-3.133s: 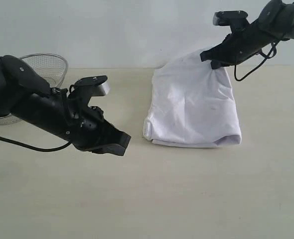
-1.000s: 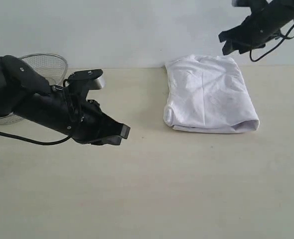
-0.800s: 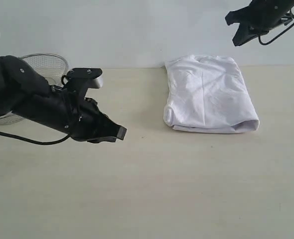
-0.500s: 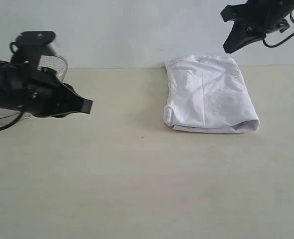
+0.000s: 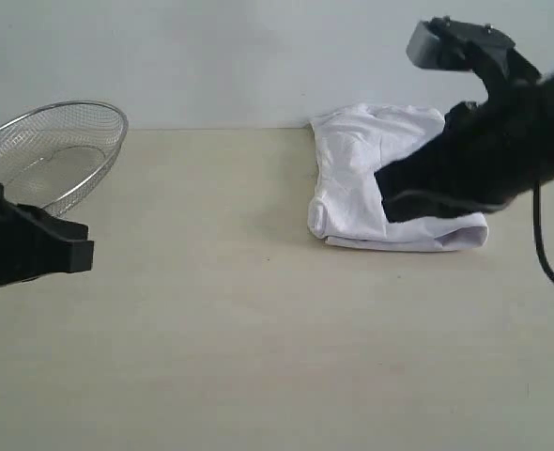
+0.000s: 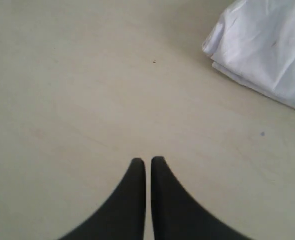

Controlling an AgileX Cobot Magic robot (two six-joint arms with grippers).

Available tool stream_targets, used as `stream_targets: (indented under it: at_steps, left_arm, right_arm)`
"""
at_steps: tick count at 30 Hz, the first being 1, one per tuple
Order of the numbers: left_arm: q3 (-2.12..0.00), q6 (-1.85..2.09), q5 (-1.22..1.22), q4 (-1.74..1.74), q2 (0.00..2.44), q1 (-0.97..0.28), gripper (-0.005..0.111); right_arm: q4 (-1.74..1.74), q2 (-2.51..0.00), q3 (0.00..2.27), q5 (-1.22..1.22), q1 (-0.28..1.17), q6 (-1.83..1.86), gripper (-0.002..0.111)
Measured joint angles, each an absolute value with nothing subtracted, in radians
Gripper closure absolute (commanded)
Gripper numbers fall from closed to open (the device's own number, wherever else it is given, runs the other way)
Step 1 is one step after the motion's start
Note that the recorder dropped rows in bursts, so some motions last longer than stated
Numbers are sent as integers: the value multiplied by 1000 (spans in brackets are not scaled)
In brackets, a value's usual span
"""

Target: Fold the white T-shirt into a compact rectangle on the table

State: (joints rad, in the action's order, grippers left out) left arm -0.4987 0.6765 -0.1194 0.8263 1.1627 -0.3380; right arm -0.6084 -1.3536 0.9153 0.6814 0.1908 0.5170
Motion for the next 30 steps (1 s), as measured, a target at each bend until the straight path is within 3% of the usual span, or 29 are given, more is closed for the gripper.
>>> stream_targets:
  at_steps: [12, 30]
  left_arm:
    - [-333, 639, 57, 826, 988, -338, 102]
    - [-330, 638, 68, 826, 957, -338, 102]
  right_arm:
    - [-668, -1056, 436, 304, 352, 517, 108]
    - [-697, -1026, 416, 263, 358, 515, 108]
